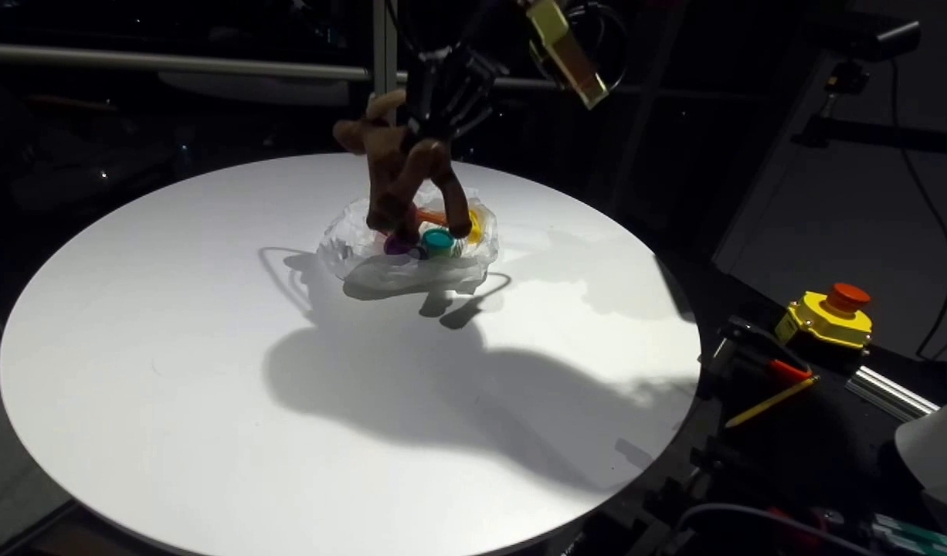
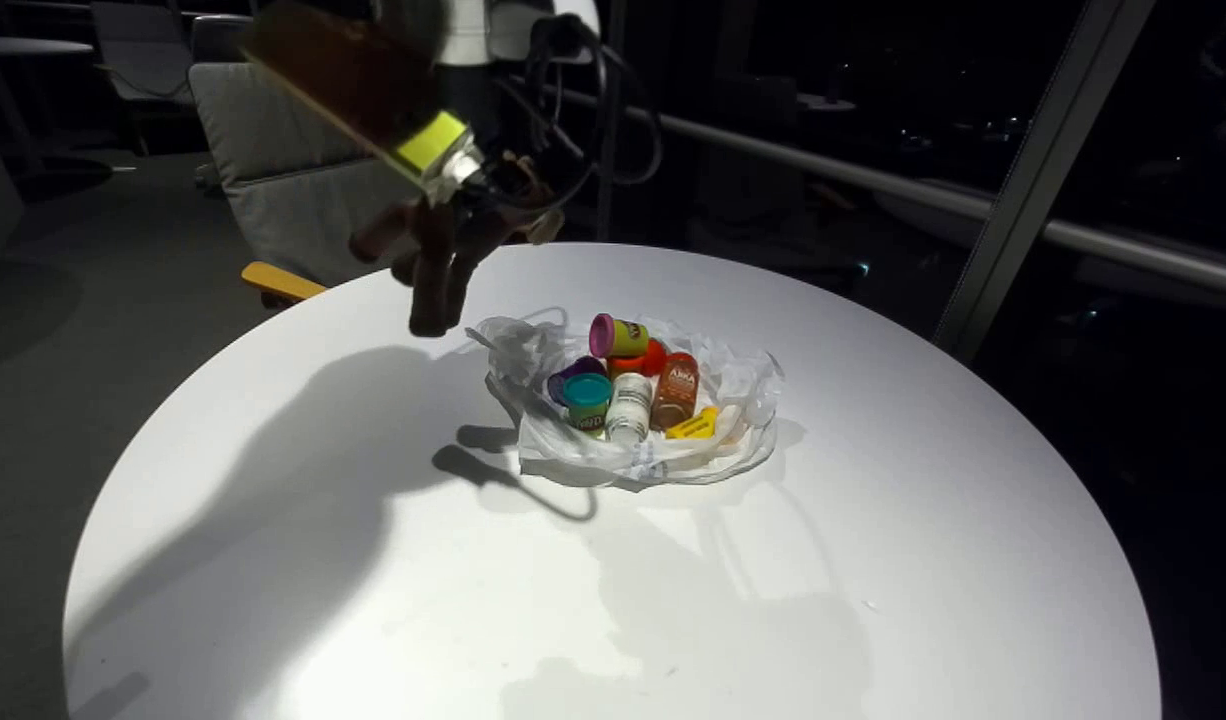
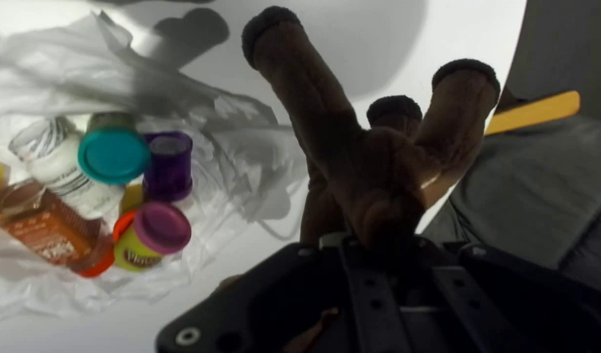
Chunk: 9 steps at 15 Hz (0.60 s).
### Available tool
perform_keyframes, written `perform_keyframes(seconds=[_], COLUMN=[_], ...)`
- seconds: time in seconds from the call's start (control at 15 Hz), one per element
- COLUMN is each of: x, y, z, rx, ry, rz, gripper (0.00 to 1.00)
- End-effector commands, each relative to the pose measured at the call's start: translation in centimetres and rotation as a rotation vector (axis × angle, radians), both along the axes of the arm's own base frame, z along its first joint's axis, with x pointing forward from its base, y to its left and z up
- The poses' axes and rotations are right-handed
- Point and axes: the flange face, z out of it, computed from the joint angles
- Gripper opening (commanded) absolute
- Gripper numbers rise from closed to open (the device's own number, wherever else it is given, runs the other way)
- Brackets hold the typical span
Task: Put the objects on the table in the plastic bag
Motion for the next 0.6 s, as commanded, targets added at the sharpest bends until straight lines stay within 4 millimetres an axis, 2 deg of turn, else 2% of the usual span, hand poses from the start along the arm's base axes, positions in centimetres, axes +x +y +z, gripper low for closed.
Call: perform_keyframes(seconds=[0.0,0.13,0.27,0.53], x=[2.1,3.0,3.4,3.3], y=[-5.3,-8.5,-10.9,-13.1], z=[4.6,4.7,3.5,-0.2], rx=[0.082,0.105,0.117,0.126], ry=[-0.095,-0.137,-0.154,-0.119], rz=[-0.047,-0.106,-0.161,-0.215], gripper=[0.09,0.09,0.09,0.09])
